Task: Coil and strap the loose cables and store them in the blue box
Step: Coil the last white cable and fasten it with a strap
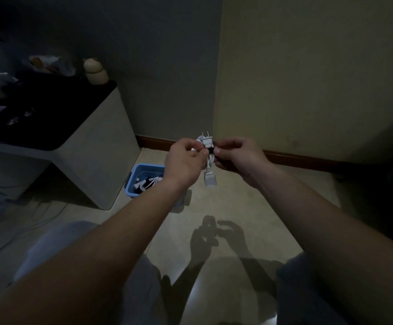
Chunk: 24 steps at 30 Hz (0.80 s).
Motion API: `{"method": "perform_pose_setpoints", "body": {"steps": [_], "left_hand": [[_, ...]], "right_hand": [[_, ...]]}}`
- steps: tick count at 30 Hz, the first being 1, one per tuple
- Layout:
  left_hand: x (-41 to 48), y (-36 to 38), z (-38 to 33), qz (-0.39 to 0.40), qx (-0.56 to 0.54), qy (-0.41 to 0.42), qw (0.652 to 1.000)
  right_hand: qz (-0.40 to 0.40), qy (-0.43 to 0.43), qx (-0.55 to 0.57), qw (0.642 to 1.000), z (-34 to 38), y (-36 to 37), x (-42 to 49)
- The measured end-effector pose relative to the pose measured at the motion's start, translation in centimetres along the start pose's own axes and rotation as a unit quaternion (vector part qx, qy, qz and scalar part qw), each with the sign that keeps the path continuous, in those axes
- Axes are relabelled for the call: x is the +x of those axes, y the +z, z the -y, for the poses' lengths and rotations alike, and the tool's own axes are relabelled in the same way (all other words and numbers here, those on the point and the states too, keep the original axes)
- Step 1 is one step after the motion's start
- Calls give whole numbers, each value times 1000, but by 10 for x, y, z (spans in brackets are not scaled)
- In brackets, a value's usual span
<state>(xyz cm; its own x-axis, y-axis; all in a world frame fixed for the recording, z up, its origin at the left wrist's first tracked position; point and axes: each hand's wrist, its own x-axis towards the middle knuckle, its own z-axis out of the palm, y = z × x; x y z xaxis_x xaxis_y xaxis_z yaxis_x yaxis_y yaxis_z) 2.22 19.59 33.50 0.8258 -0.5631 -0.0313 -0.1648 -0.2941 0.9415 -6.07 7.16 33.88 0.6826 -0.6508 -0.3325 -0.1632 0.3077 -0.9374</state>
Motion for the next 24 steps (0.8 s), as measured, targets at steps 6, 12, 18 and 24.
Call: {"method": "perform_pose_setpoints", "body": {"steps": [6, 12, 18, 24], "left_hand": [[-3, -4, -3, 26, -65, -32, 997], [-3, -7, -6, 35, -98, -48, 993], [-1, -10, -5, 43, -113, -56, 991], [0, -13, -6, 48, -137, -66, 987]], "right_hand": [[55, 33, -27, 998, 1, -3, 0], [86, 45, -74, 993, 3, -8, 1], [94, 36, -101, 990, 2, -7, 0], [116, 4, -182, 976, 5, -9, -1]]}}
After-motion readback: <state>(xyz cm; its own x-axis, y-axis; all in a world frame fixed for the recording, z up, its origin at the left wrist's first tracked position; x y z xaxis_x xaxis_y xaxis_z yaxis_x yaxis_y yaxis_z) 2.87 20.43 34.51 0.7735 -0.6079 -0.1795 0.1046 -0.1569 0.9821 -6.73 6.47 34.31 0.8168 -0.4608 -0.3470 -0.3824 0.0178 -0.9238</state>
